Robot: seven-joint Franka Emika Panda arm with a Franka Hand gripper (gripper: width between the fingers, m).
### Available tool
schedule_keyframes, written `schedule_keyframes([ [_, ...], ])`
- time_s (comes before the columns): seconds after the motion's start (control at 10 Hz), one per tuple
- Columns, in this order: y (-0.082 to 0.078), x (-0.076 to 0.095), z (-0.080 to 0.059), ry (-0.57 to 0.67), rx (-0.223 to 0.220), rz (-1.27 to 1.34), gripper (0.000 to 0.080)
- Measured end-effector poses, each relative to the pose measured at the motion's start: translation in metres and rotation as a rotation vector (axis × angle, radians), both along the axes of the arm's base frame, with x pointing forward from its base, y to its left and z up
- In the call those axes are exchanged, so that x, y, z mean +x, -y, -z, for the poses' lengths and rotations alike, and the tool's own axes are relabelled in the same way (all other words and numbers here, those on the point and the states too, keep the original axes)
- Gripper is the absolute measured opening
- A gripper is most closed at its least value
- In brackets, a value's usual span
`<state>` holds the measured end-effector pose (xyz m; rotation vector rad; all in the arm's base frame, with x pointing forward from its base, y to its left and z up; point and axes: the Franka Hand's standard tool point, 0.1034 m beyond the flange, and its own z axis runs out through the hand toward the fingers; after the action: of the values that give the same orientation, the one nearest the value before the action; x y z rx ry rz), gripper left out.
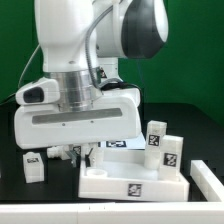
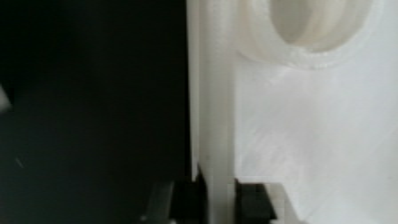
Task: Assemble square table
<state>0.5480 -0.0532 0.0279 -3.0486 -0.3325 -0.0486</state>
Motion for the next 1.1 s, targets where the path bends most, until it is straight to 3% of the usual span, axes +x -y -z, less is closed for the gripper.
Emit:
schedule_keyframes([
  [0.3,0.003,-0.001,0.000,-0.016,-0.020,-0.128,0.0057],
  [0.5,-0.016,0.038,-0.017,-0.003,-0.039,-0.296,0.0057],
  [0.6,-0.020,0.048,-0.018,0.020,-0.045,-0.447,0.0057],
  [0.7,-0.024,0.049,-0.017,0.029,-0.048,-0.548,0.0057],
  [1.1,-0.015,0.048,-0.016,0.020,-0.082,-0.782,0.0057],
])
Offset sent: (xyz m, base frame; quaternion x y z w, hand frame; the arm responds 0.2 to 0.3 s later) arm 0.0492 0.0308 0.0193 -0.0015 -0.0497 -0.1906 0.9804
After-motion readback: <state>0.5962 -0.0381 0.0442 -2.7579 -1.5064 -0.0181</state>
